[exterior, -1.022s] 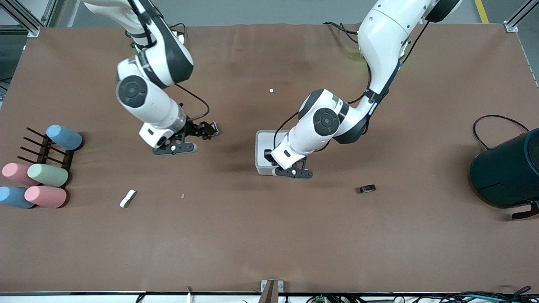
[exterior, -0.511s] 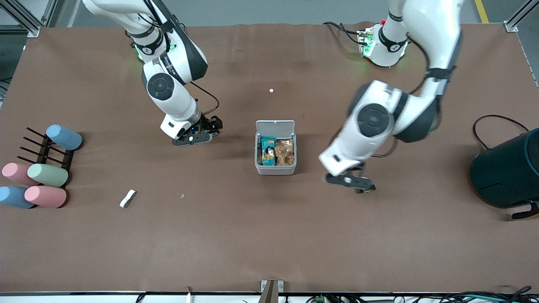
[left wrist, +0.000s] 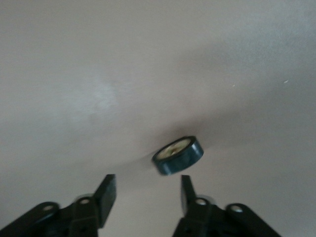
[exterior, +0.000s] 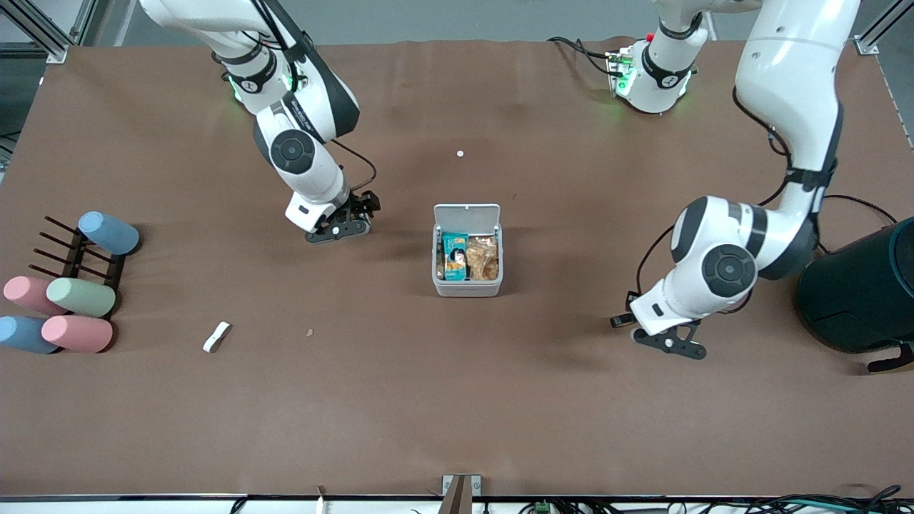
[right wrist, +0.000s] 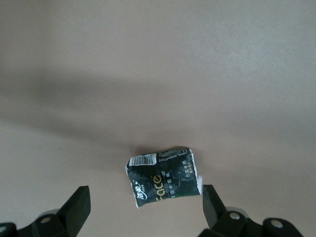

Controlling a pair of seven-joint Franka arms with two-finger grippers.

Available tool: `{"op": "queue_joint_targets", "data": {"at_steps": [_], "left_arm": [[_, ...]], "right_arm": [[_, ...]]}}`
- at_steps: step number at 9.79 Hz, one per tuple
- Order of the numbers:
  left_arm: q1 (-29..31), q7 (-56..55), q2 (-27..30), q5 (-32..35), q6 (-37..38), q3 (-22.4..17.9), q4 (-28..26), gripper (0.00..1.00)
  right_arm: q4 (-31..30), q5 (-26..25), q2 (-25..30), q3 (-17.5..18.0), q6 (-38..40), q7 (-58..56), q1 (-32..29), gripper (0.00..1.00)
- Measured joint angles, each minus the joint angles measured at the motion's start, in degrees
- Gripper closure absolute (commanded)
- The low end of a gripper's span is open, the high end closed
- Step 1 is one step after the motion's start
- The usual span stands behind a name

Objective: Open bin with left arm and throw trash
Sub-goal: 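Reach the tape with the left gripper while the right gripper grips the wrapper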

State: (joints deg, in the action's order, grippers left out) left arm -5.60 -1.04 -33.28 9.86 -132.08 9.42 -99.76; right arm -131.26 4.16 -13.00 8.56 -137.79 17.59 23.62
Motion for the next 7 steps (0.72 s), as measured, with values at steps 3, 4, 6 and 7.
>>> {"op": "queue_joint_targets", "data": {"at_steps": [3,4,6,7], "left_arm": [[0.55,-0.35,-2.24,0.0,-8.07,0.05,-4.05,0.0],[0.91,-0.35,-2.5,0.0,-8.65,0.05,-4.18,0.01],[1.0,-0.35,-2.72,0.01,-9.93,0.08,-5.05,0.3],[0.98,-0.35,-2.73,0.0,-10.18,0.13,-5.35,0.66]], "right_arm": [[-0.09,-0.05,-2.06,-0.06,-1.31,-0.02,0.16,0.01],[-0.13,-0.05,-3.05,-0.06,-2.56,-0.02,0.51,0.01],[-0.16,-0.06,-4.92,-0.07,-3.95,-0.02,0.88,0.01],[-0.16,-0.06,-5.51,-0.21,-4.02,-0.02,0.88,0.01]]}}
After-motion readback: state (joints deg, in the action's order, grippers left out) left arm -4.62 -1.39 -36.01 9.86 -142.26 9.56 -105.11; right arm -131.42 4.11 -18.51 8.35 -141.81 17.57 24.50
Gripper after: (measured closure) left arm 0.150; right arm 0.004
